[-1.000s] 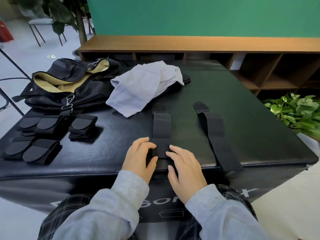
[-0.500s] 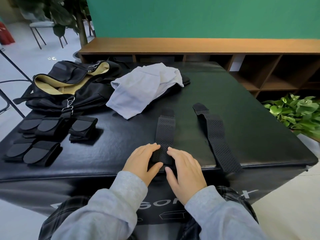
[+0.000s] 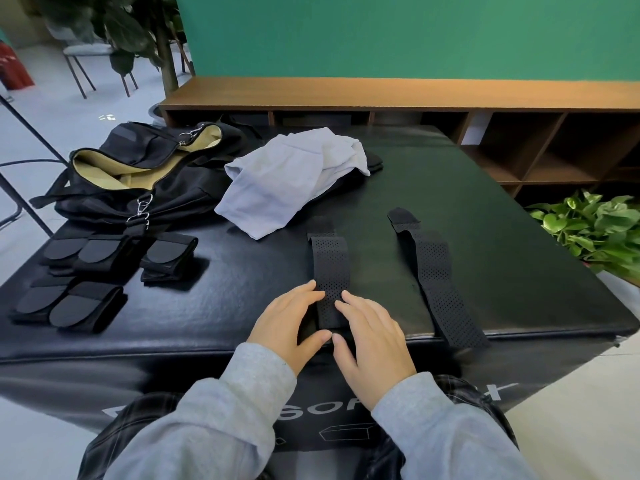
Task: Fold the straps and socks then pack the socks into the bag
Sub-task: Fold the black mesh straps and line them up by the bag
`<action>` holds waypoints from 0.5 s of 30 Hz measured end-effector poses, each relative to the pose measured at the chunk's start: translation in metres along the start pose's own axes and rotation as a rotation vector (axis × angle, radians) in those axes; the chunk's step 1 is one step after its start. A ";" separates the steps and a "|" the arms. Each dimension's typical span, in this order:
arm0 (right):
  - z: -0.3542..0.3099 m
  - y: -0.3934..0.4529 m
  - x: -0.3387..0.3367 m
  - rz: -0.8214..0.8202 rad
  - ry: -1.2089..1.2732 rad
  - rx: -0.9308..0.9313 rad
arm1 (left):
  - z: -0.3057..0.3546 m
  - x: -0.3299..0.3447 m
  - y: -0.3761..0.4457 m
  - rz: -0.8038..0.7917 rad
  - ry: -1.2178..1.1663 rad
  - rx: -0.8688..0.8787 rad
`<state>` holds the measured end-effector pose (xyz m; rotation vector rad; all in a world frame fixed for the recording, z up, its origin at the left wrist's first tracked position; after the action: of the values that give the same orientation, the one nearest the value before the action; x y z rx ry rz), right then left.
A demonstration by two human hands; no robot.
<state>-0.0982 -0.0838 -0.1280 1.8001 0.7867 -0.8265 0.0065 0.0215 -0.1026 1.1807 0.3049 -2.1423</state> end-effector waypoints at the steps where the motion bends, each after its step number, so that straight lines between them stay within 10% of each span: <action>1: 0.000 0.000 0.000 0.001 0.003 0.002 | 0.000 0.000 0.000 -0.005 0.005 0.004; 15: 0.005 0.002 -0.001 0.136 0.071 -0.011 | 0.000 -0.003 -0.003 0.018 -0.088 -0.008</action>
<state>-0.0983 -0.0892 -0.1272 1.8590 0.7040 -0.6717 0.0058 0.0254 -0.1008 1.0771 0.2624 -2.1689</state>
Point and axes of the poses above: each hand's wrist, its own y-axis towards the middle knuckle, its own x-axis out of the palm, z = x × y, the point moved 2 cm from there along y, towards the middle knuckle, and after that the axes turned 7 degrees about -x, right-handed, at the moved point
